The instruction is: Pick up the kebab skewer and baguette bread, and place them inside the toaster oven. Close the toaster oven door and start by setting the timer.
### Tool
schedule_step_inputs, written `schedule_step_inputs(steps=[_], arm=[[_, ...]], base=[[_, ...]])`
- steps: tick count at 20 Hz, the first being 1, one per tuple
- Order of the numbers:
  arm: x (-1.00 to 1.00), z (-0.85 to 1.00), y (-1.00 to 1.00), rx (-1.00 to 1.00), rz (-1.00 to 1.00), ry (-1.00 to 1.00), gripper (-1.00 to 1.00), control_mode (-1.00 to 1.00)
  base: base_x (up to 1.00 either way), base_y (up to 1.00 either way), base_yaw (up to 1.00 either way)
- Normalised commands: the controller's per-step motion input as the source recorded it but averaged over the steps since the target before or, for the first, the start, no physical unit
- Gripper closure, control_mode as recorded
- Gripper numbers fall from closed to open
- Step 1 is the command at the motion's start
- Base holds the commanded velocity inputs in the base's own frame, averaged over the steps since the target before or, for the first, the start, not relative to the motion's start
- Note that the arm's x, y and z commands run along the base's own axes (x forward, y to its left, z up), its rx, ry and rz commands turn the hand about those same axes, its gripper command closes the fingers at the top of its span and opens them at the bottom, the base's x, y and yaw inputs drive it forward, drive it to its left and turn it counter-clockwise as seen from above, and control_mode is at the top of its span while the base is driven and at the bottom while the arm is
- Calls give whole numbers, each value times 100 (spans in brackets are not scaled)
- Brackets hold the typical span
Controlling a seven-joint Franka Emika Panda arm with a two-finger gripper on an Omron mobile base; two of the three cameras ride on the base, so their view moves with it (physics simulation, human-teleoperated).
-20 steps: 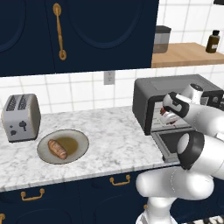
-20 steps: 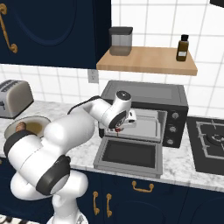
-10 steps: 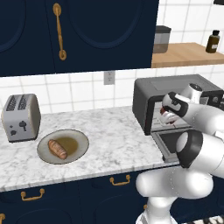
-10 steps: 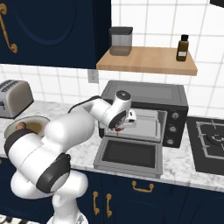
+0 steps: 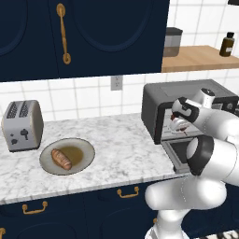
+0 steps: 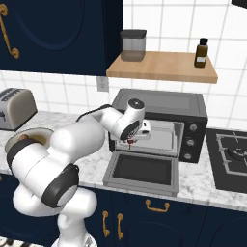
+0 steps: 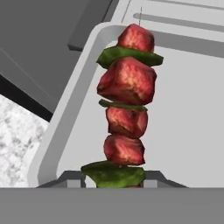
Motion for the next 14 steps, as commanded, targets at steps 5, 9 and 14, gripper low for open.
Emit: schedule_step_inputs(steps=[5, 9, 14], arm=[[0, -6, 0, 0, -1, 0, -100, -100], [0, 0, -11, 0, -1, 0, -100, -100], [0, 10, -14, 0, -1, -2, -100, -100]], base=[[0, 0, 0], [0, 0, 0], [0, 0, 0]])
